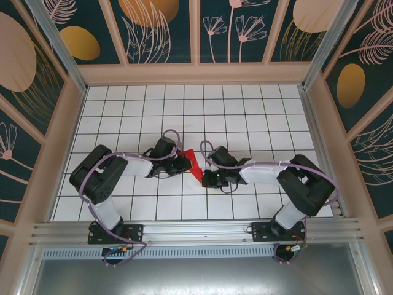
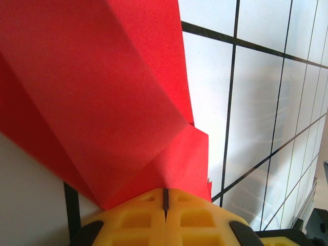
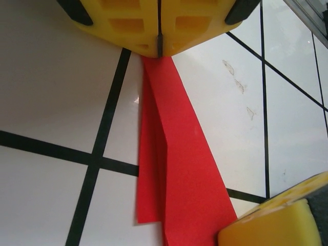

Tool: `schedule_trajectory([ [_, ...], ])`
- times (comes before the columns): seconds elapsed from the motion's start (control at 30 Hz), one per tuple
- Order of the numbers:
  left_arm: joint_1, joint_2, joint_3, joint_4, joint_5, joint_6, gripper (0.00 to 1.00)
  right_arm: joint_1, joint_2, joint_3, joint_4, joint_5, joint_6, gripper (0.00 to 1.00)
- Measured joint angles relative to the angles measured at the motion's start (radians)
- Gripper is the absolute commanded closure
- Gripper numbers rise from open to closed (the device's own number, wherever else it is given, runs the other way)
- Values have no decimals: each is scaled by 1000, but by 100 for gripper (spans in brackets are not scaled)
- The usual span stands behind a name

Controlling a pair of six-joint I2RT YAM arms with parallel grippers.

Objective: Fold a paper plane with a square sheet of paper (pick it up from the middle)
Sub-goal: Fold the wing for the fifth time at the center of the table.

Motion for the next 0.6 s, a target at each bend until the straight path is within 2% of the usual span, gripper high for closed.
schedule_trajectory([
  [0.33, -2, 0, 2, -8, -10, -14, 100, 1, -44, -77, 85, 0, 3, 93],
  [0.6, -1, 2, 1, -2, -6, -18, 100, 3, -110, -76, 49, 0, -19, 91],
])
